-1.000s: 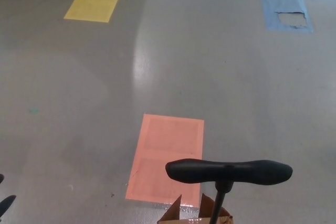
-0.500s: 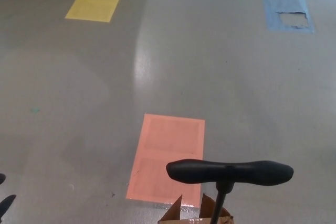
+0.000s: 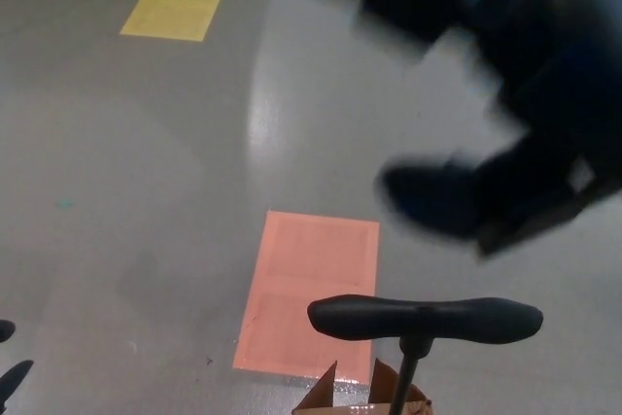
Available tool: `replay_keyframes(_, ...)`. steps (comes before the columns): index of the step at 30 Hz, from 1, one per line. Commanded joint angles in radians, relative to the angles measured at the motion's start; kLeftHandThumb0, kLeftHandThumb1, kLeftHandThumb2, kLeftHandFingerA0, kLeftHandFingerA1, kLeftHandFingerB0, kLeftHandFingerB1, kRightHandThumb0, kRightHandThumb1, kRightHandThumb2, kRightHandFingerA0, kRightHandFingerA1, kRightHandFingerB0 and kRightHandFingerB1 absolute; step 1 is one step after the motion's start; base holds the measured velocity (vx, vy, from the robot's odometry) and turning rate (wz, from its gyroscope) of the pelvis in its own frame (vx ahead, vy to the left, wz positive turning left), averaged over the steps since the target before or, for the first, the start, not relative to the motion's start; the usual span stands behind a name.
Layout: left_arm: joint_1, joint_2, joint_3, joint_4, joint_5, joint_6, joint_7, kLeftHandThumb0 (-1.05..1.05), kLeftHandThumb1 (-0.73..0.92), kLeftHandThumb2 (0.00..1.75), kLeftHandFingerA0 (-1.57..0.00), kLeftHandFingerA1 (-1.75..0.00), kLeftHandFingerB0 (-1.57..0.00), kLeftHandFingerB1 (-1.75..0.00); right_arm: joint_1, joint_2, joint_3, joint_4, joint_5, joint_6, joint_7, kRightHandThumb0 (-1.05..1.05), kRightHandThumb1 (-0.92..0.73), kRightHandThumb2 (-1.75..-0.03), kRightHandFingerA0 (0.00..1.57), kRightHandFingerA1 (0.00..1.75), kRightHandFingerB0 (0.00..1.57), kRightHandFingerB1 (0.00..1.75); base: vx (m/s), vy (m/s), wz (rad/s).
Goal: An air pump is kept on top of a storage box on the floor and the robot uses its right hand to press down on the handle of the pump to compress it
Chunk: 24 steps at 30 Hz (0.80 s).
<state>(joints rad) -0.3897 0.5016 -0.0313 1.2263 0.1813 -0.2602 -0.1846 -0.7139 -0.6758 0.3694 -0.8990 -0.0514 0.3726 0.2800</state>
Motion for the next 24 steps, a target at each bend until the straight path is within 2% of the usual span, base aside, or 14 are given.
replay_keyframes(1,-0.003,0.027,0.001,0.013,0.002,-0.038,-0.032,-0.72,0.66,0.93,-0.19,-0.45,-0.11,-0.40,0.124,0.007,0.162,0.002,-0.161,0.125,0.054,-0.81,-0.78,-1.11,0.00,0.27,0.06,0.25,0.00,0.000,0.00)
replay_keyframes(5,-0.011,0.031,-0.006,0.010,0.013,-0.027,-0.021,-0.71,0.67,0.93,-0.18,-0.44,-0.12,-0.40,0.194,0.022,0.243,0.063,-0.234,0.122,0.045,-0.80,-0.79,-1.14,0.00,0.25,0.06,0.25,0.00,0.000,0.00)
replay_keyframes(6,-0.014,0.031,-0.006,0.010,0.013,-0.026,-0.023,-0.66,0.81,0.64,-0.23,-0.32,-0.17,-0.28,0.210,0.028,0.263,0.086,-0.256,0.120,0.041,-0.80,-0.79,-1.14,0.00,0.25,0.05,0.25,0.00,0.000,0.00)
replay_keyframes(10,-0.017,0.030,-0.002,0.011,0.009,-0.024,-0.021,-0.63,0.80,0.64,-0.24,-0.32,-0.18,-0.28,0.273,0.052,0.310,0.180,-0.292,0.096,0.021,-0.77,-0.78,-1.13,0.00,0.26,0.02,0.24,0.00,0.000,0.00)
replay_keyframes(11,-0.017,0.029,0.000,0.013,0.007,-0.025,-0.021,-0.62,0.80,0.64,-0.24,-0.32,-0.18,-0.28,0.288,0.058,0.319,0.207,-0.303,0.086,0.016,-0.79,-0.78,-0.88,0.00,0.18,0.01,0.19,0.00,0.000,0.00)
replay_keyframes(12,-0.018,0.028,0.002,0.015,0.006,-0.025,-0.021,-0.62,0.80,0.64,-0.24,-0.32,-0.18,-0.28,0.302,0.064,0.327,0.233,-0.315,0.078,0.010,-0.79,-0.78,-0.88,0.00,0.18,0.01,0.19,0.00,0.000,0.00)
replay_keyframes(13,-0.017,0.028,0.000,0.015,0.009,-0.026,-0.018,-0.62,0.80,0.64,-0.24,-0.32,-0.18,-0.28,0.311,0.069,0.330,0.248,-0.322,0.072,0.010,-0.78,-0.79,-1.14,0.00,0.25,0.03,0.25,0.00,0.000,0.00)
replay_keyframes(19,-0.017,0.028,-0.007,0.016,0.017,-0.024,-0.011,-0.61,0.80,0.63,-0.26,-0.31,-0.19,-0.28,0.382,0.116,0.354,0.386,-0.378,0.039,-0.016,-0.82,-0.80,-1.14,0.00,0.27,0.07,0.25,0.00,0.000,0.00)
replay_keyframes(24,-0.015,0.031,-0.002,0.019,0.010,-0.028,-0.018,-0.62,0.80,0.63,-0.26,-0.32,-0.19,-0.28,0.420,0.180,0.384,0.626,-0.441,-0.007,-0.082,-0.84,-0.81,-1.15,0.00,0.25,0.05,0.24,0.00,0.000,0.00)
